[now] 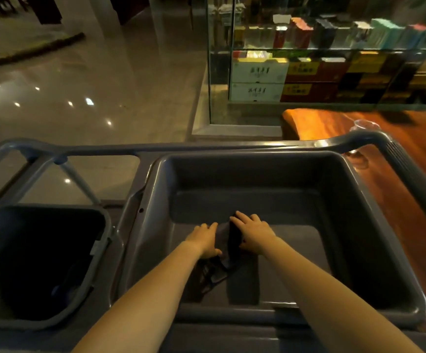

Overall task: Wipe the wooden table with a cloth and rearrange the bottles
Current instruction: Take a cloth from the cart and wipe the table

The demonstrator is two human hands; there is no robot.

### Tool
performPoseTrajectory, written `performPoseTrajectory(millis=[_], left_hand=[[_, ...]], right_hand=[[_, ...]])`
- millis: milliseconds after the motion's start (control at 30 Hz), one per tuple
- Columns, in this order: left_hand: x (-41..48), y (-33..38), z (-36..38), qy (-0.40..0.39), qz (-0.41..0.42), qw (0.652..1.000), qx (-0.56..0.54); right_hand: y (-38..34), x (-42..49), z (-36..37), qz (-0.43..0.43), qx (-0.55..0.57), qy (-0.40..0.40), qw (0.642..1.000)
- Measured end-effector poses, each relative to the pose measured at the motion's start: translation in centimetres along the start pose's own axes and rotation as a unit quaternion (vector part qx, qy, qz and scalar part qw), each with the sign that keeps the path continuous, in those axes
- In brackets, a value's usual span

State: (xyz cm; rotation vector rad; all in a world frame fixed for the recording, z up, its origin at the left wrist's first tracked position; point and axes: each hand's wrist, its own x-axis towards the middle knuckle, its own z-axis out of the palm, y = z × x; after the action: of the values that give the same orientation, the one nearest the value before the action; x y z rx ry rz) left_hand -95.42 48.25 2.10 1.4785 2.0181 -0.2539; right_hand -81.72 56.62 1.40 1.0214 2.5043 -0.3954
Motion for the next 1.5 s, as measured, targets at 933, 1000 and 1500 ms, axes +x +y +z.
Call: performPoseTrajectory(millis=[933, 1000, 1500], left_hand=[[-4.9, 5.8, -5.8, 0.319, 0.21, 0.923, 0.044], [-6.3, 7.5, -6.9, 0.338, 0.256, 0.905, 0.03], [-23.0, 31.8, -0.3, 0.281, 0.594, 0.745, 0.115]], right_hand=[[3.3, -10.6, -5.2, -0.014, -0.007, 0.354, 0.935], [3.7, -13.2, -6.2, 0.009, -0.002, 0.386, 0.923], [6.6, -46.3, 2.5, 0.392, 0.039, 0.455, 0.798]])
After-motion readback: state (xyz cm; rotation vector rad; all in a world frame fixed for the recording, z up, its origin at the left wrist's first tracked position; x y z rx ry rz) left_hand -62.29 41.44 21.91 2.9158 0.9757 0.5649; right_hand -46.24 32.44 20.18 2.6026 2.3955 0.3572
